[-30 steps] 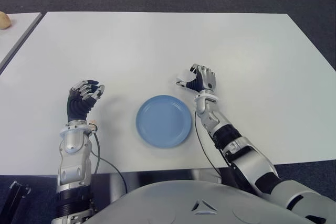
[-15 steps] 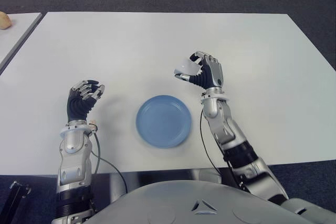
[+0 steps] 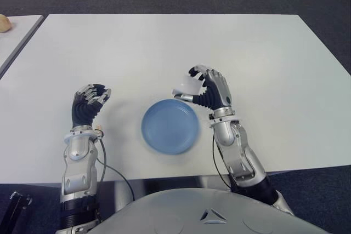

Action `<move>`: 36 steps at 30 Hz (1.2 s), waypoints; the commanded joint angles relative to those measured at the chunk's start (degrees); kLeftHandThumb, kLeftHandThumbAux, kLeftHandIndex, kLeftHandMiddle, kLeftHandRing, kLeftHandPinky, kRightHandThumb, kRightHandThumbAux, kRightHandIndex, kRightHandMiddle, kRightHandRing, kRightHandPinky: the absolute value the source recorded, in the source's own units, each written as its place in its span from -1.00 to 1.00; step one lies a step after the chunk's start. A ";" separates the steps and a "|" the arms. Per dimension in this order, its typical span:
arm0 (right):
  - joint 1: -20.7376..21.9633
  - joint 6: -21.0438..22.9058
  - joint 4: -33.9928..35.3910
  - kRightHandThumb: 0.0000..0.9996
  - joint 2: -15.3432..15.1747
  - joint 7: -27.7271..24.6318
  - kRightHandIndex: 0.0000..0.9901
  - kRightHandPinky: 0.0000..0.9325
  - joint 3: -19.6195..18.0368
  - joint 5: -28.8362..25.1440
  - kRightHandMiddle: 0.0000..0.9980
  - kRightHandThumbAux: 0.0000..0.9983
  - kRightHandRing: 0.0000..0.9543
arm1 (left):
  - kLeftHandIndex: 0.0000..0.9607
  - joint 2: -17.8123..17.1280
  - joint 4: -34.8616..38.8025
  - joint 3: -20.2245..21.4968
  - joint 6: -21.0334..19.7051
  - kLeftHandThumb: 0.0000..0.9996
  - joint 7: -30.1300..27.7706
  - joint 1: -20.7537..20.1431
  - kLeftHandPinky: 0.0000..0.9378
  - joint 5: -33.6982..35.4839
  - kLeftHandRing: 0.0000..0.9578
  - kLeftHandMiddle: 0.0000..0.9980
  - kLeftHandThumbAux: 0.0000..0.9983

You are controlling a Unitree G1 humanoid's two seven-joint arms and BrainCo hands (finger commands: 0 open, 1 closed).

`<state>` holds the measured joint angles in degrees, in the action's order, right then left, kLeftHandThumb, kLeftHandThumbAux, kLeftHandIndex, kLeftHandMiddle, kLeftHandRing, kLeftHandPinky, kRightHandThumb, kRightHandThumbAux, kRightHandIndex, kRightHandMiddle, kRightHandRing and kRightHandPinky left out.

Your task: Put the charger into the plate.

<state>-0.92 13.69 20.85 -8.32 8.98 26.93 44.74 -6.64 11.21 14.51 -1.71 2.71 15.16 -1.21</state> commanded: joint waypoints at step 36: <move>0.44 -7.40 -13.23 0.91 -5.46 -20.36 -0.22 0.41 3.10 -5.28 0.10 0.31 0.15 | -0.11 1.37 0.14 -0.50 -1.36 0.41 1.65 0.53 0.04 -0.88 0.05 0.00 0.44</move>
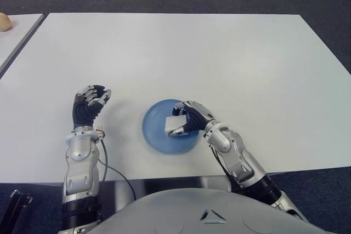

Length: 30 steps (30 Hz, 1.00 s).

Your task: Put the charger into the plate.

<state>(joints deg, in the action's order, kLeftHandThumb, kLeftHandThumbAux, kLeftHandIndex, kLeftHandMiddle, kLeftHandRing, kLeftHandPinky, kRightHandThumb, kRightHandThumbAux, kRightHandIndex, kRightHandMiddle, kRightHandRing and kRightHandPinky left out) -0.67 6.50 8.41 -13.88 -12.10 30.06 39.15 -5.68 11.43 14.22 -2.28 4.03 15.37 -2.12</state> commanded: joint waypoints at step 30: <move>1.42 -19.41 -0.48 -1.00 -7.62 7.73 -1.00 -1.00 -2.14 1.76 -1.00 0.02 -1.00 | -0.11 1.84 1.31 -0.72 -4.87 0.41 2.01 -0.49 -0.01 -0.56 -0.01 -0.04 0.45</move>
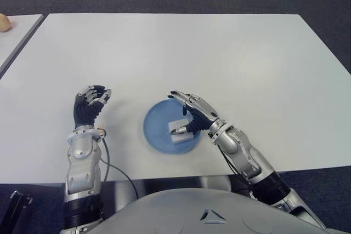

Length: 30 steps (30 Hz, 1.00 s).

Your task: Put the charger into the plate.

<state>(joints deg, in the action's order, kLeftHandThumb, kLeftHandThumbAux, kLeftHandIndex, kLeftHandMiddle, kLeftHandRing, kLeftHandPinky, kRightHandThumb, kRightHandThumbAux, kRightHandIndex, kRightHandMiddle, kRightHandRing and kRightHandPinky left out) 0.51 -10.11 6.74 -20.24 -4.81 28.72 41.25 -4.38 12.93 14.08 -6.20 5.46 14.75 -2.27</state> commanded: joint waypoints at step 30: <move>-5.06 -10.80 7.02 -1.00 1.15 9.42 -1.00 -1.00 -11.99 -8.71 -1.00 0.01 -1.00 | -0.12 -0.31 -1.28 -6.51 -0.52 0.41 -1.05 -0.48 -0.02 -2.81 -0.03 -0.11 0.44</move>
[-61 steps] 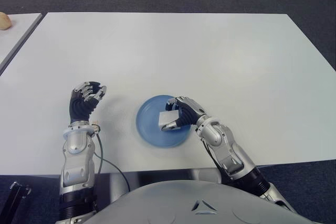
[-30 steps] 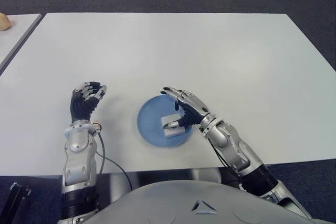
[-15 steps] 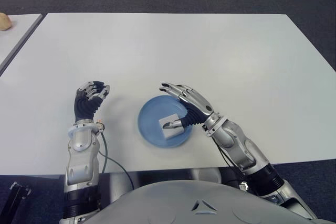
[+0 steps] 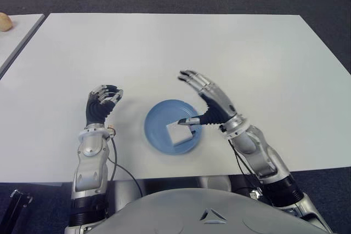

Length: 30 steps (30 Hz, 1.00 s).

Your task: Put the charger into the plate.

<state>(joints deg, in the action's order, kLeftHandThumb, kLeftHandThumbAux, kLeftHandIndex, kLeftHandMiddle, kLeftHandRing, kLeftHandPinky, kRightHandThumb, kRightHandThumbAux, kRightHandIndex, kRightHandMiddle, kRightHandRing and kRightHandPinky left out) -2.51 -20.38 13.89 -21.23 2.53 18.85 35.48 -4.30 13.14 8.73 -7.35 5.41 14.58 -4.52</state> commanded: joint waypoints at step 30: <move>-8.37 14.27 -2.09 0.30 24.41 11.34 -0.21 -0.18 -17.24 -25.72 -0.40 0.56 -0.35 | -0.11 -0.53 -5.28 -5.33 5.01 0.41 -2.67 -0.75 0.01 0.01 0.02 -0.05 0.44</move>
<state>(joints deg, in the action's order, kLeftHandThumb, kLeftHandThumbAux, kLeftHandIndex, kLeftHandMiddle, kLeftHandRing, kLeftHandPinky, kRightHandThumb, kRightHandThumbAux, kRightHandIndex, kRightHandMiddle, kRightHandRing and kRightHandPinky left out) -10.17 -8.20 13.47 2.79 14.93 2.90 12.29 -4.92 9.28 3.59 -2.55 3.08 14.05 -4.51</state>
